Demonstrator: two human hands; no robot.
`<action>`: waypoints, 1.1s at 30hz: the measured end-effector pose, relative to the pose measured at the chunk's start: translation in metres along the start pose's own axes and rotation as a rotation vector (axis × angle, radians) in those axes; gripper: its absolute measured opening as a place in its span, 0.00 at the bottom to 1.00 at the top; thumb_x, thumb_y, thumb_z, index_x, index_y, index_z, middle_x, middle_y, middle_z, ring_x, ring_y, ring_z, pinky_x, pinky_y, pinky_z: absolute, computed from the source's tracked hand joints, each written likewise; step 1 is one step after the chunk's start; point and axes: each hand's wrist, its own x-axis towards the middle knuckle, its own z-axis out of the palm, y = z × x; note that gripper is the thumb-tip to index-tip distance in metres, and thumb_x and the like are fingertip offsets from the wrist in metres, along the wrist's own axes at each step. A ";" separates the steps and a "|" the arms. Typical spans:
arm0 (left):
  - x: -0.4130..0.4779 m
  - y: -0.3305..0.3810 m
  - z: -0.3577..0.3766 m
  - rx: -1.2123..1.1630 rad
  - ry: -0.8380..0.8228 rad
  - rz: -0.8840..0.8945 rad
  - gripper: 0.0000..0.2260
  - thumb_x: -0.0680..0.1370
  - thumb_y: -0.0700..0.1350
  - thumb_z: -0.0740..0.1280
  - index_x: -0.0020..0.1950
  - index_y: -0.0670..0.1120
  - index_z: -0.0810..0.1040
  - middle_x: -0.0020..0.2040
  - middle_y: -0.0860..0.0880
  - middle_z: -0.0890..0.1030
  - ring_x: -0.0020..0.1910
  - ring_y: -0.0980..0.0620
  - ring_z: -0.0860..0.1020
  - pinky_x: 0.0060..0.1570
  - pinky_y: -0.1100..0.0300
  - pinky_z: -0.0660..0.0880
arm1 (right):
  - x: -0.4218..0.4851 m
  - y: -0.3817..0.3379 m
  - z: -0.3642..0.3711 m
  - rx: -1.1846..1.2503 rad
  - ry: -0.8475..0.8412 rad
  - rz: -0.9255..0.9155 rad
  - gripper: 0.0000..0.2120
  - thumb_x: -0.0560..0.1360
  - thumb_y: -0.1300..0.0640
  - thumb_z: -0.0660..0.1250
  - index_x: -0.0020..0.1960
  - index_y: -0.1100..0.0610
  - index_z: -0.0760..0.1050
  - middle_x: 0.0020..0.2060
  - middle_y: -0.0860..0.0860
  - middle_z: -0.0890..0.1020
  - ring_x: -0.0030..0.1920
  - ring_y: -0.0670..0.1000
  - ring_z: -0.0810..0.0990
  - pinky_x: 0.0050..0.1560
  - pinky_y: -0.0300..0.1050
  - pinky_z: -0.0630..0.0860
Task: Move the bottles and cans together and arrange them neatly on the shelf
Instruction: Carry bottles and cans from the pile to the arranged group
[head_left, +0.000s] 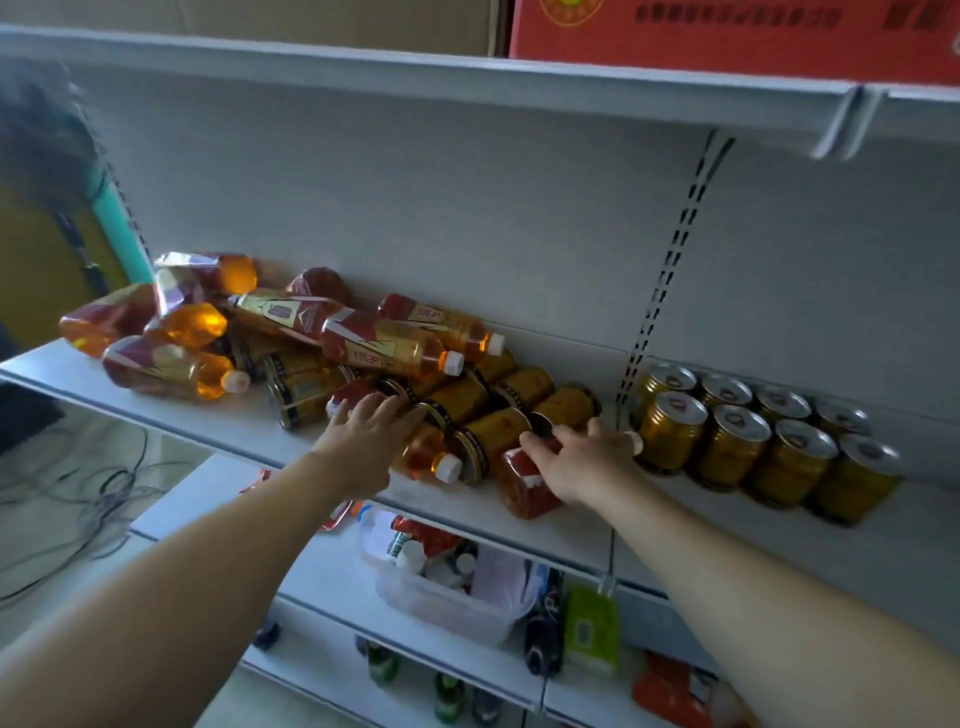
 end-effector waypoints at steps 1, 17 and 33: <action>0.001 0.000 0.002 0.033 0.035 -0.004 0.42 0.74 0.49 0.67 0.77 0.56 0.40 0.77 0.47 0.49 0.75 0.39 0.50 0.71 0.39 0.50 | 0.002 -0.001 -0.001 0.010 0.007 0.006 0.40 0.71 0.24 0.41 0.75 0.44 0.59 0.77 0.55 0.54 0.74 0.66 0.50 0.69 0.64 0.59; 0.006 -0.046 0.024 -0.050 0.237 0.246 0.40 0.67 0.65 0.68 0.74 0.61 0.54 0.72 0.56 0.64 0.73 0.47 0.58 0.70 0.37 0.46 | -0.009 0.005 0.007 0.528 0.122 0.318 0.54 0.66 0.34 0.72 0.77 0.49 0.40 0.71 0.59 0.64 0.62 0.62 0.74 0.43 0.48 0.72; -0.001 -0.002 -0.044 -1.493 0.212 0.144 0.28 0.65 0.51 0.76 0.61 0.57 0.68 0.49 0.58 0.77 0.47 0.59 0.76 0.43 0.59 0.72 | -0.088 -0.012 -0.009 1.497 0.662 0.153 0.33 0.61 0.67 0.75 0.60 0.48 0.67 0.50 0.54 0.80 0.48 0.53 0.81 0.43 0.48 0.77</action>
